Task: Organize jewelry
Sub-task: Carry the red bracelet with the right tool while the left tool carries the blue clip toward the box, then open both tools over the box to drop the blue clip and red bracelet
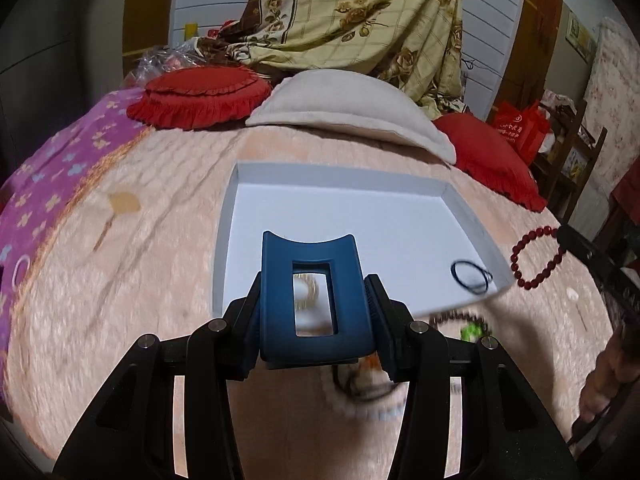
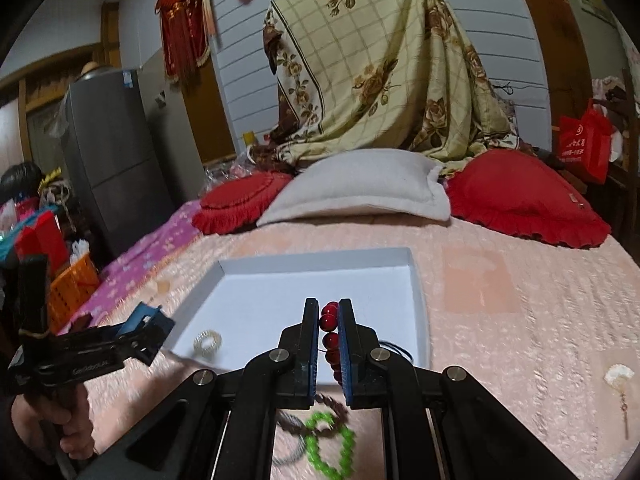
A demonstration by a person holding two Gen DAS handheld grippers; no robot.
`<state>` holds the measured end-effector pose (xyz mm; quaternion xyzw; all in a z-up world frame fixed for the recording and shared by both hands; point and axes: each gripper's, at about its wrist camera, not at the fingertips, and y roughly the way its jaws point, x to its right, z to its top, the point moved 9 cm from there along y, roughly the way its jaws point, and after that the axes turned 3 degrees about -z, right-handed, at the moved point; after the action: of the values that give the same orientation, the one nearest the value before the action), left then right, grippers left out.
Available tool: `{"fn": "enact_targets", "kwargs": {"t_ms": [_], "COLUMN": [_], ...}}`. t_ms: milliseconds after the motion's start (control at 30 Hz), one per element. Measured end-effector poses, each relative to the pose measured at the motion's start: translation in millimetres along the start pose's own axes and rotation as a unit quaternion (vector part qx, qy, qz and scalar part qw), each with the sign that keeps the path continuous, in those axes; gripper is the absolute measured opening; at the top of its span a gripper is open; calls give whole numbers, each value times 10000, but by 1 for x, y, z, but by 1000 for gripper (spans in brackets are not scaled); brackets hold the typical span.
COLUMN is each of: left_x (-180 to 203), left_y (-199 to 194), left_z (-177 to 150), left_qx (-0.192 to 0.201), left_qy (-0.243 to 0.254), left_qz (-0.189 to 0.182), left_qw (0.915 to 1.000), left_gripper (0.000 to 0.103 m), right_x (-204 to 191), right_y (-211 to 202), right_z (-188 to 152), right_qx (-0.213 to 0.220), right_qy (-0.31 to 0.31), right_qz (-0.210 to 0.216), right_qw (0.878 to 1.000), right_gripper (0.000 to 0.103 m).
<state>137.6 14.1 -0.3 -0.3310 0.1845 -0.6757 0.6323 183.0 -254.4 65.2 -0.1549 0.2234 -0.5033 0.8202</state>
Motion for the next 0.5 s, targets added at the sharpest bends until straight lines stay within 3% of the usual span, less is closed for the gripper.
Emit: {"fn": "enact_targets", "kwargs": {"t_ms": [133,400,500], "left_x": [1,-4,-9], "left_y": [31,77,89], "left_z": [19,21,22], "left_qx": [-171,-346,-403], "left_qy": [216,-45,-76], "left_qz": [-39,-163,-36], "left_qw": [9996,9993,9992], "left_gripper": [46,46,46], "right_x": [-8,-31,-39], "right_y": [19,76,100], "right_z": [8,-2,-9], "right_qx": [-20,-409,-578], "right_qy": [155,286,386], "right_qz": [187,460,623], "right_qw": [9997,9977,9956], "right_gripper": [8,8,8]}}
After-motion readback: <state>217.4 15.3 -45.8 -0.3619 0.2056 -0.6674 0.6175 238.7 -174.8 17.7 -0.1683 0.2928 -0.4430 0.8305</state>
